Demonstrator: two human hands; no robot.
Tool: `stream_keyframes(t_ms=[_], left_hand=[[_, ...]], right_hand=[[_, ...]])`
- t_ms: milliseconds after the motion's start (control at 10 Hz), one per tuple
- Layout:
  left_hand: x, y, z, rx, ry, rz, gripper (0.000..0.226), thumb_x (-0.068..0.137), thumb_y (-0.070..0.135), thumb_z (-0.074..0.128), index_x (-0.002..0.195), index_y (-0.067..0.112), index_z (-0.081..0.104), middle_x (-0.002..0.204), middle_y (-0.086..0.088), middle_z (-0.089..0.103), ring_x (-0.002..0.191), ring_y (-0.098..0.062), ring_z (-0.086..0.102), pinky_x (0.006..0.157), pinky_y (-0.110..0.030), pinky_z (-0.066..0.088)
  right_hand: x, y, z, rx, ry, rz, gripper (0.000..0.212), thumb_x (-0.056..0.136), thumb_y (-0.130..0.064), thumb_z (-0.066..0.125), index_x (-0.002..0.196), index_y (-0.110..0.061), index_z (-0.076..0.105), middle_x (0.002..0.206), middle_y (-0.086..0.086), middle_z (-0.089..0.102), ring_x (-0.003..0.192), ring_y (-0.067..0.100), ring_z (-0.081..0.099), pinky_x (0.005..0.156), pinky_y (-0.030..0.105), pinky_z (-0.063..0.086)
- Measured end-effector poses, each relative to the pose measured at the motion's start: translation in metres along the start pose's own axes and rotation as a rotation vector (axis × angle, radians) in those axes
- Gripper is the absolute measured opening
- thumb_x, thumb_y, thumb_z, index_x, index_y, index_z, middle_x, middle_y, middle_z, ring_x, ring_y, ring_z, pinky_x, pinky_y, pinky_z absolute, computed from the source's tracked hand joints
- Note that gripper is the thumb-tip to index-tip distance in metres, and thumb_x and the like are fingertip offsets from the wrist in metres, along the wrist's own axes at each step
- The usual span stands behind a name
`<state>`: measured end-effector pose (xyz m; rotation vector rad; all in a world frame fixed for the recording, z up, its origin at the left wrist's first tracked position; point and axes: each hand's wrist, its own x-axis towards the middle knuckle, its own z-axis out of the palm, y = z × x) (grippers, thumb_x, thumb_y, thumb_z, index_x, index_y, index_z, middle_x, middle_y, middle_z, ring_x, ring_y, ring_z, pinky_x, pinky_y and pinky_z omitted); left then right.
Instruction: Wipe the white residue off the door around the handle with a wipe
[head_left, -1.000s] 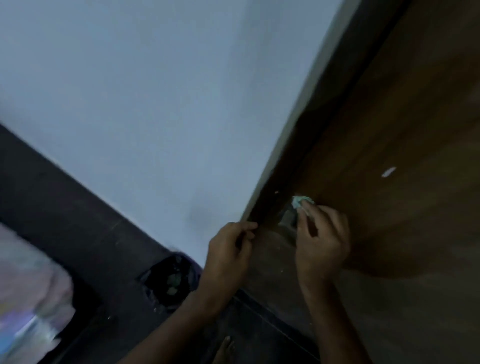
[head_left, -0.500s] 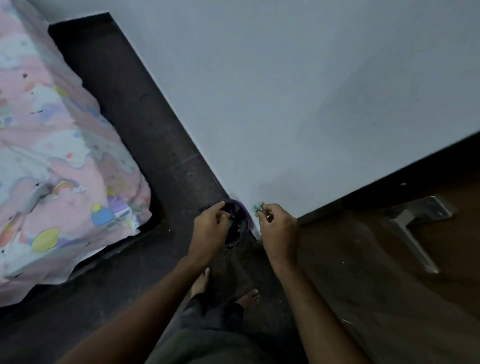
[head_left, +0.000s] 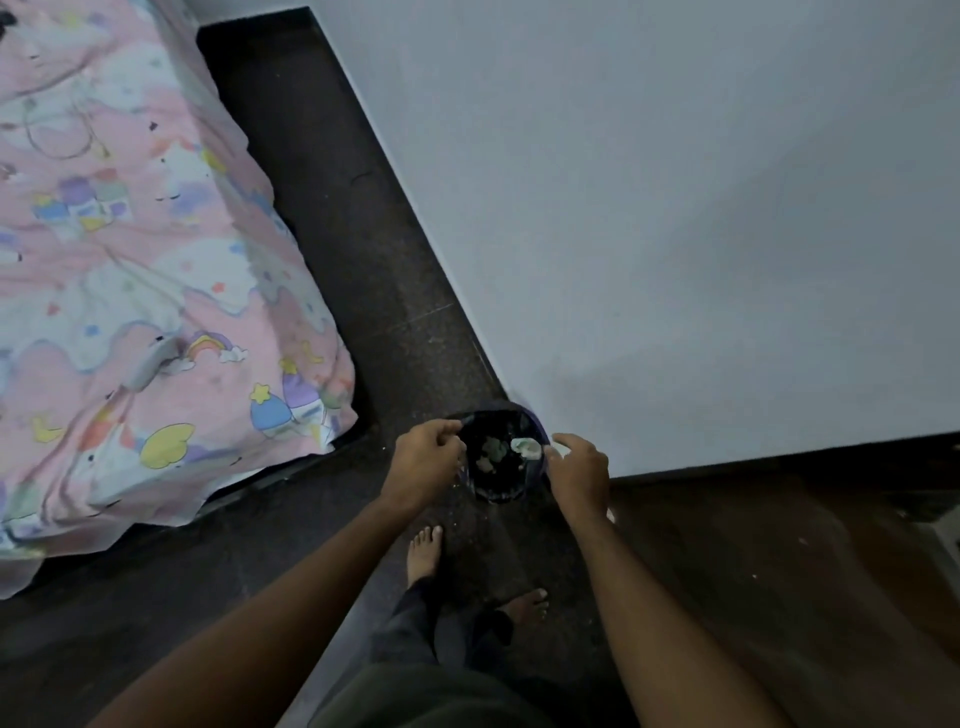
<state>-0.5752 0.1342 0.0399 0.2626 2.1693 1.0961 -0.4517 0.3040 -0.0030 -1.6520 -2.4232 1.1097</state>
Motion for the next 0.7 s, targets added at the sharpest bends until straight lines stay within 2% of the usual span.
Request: stream_keyframes(t_ms=[100,200,300,400,500,600,700], left_hand=[[0.005,-0.009,-0.004,0.033,-0.037,0.001,0.029,0.096,0.016,0.055,0.122,0.013,0.068,0.086,0.0,0.075,0.076,-0.013,0.071,0.079,-0.035,0.059],[0.009,-0.013,-0.003,0.084,-0.049,0.016,0.03,0.103,0.031,0.049,0.093,0.015,0.072,0.08,-0.002,0.072,0.075,-0.015,0.068,0.073,-0.035,0.053],[0.009,-0.01,0.003,0.149,-0.125,0.073,0.045,0.106,0.034,0.041,0.084,0.002,0.065,0.081,-0.015,0.067,0.076,-0.028,0.064,0.068,-0.039,0.048],[0.009,-0.003,0.017,0.13,-0.193,0.189,0.049,0.106,0.035,0.038,0.074,0.006,0.061,0.077,-0.017,0.065,0.072,-0.025,0.062,0.068,-0.043,0.048],[0.008,0.038,0.033,0.098,-0.21,0.346,0.036,0.103,0.038,0.042,0.077,0.022,0.061,0.079,-0.005,0.069,0.074,-0.012,0.063,0.073,-0.04,0.051],[-0.007,0.103,0.054,0.036,-0.335,0.443,0.034,0.1,0.046,0.043,0.086,0.029,0.07,0.079,0.006,0.07,0.073,-0.003,0.062,0.073,-0.028,0.053],[-0.051,0.18,0.073,0.097,-0.552,0.651,0.041,0.098,0.051,0.041,0.093,0.026,0.073,0.081,0.009,0.07,0.068,-0.005,0.062,0.067,-0.018,0.049]], right_hand=[[-0.002,0.004,0.007,0.044,0.043,0.122,0.024,0.095,-0.009,0.06,0.115,-0.007,0.073,0.117,0.014,0.072,0.11,0.033,0.065,0.089,0.032,0.051],[-0.012,0.007,0.012,0.044,0.039,0.111,0.021,0.093,-0.006,0.06,0.11,-0.004,0.073,0.112,0.015,0.073,0.106,0.032,0.066,0.085,0.031,0.05],[-0.026,0.014,0.01,0.012,0.043,0.043,0.02,0.092,-0.004,0.062,0.109,0.0,0.072,0.111,0.017,0.071,0.105,0.033,0.063,0.085,0.031,0.048],[-0.04,0.015,-0.012,0.047,0.201,-0.082,0.016,0.088,0.003,0.065,0.103,0.002,0.073,0.105,0.018,0.07,0.105,0.037,0.063,0.09,0.038,0.049],[-0.055,0.008,-0.069,0.042,0.552,-0.316,0.014,0.091,-0.006,0.065,0.103,-0.006,0.072,0.104,0.006,0.069,0.103,0.026,0.064,0.091,0.04,0.054],[-0.078,0.006,-0.147,-0.042,0.849,-0.44,0.019,0.093,-0.014,0.065,0.108,-0.006,0.071,0.108,0.006,0.068,0.105,0.02,0.06,0.099,0.028,0.046],[-0.119,-0.003,-0.229,-0.199,1.077,-0.543,0.018,0.095,-0.013,0.066,0.109,-0.003,0.071,0.109,0.01,0.068,0.1,0.026,0.063,0.093,0.036,0.05]])
